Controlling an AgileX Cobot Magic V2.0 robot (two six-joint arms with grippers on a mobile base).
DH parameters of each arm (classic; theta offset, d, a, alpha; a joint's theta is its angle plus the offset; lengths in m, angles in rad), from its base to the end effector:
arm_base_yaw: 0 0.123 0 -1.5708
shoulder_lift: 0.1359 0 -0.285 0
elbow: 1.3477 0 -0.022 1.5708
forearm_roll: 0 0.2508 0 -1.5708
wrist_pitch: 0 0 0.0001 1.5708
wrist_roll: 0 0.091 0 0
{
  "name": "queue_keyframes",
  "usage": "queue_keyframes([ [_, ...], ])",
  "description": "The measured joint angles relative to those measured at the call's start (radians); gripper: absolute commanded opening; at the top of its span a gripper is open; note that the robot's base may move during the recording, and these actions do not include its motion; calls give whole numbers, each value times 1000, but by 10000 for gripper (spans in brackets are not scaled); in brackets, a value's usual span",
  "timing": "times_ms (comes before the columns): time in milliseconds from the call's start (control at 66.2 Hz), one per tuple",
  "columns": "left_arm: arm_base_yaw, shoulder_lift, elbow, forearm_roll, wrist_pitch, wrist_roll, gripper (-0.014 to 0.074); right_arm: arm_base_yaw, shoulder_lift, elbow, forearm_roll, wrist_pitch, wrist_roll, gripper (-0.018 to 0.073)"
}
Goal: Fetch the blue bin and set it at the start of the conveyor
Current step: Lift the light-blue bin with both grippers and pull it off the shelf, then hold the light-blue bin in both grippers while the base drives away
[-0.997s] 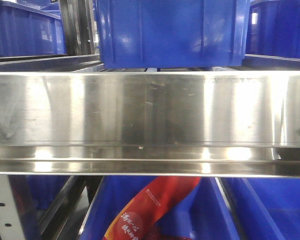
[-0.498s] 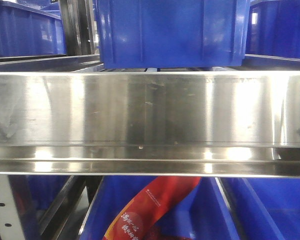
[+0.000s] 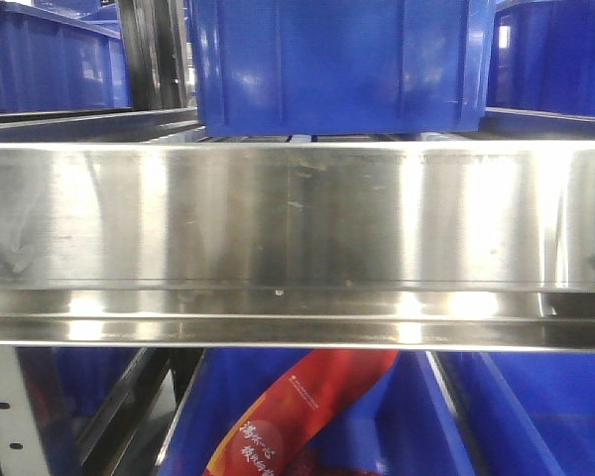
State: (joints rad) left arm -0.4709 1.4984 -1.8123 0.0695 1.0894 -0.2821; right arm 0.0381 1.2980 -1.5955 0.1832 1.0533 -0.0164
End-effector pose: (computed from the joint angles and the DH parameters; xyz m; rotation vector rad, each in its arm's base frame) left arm 0.2793 -0.1359 0.4679 0.2180 2.2654 -0.3139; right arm 0.2554 0.0242 0.4646 -0.0457 2.2325 0.2391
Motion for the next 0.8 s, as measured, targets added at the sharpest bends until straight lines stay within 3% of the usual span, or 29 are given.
queue_keyframes([
  [544, 0, 0, 2, 4, -8, 0, -111, 0, 0, 0, 0, -33, 0, -151],
  [801, 0, 0, 2, 15, -80, 0, -111, 0, 0, 0, -5, -98, 0, -151],
])
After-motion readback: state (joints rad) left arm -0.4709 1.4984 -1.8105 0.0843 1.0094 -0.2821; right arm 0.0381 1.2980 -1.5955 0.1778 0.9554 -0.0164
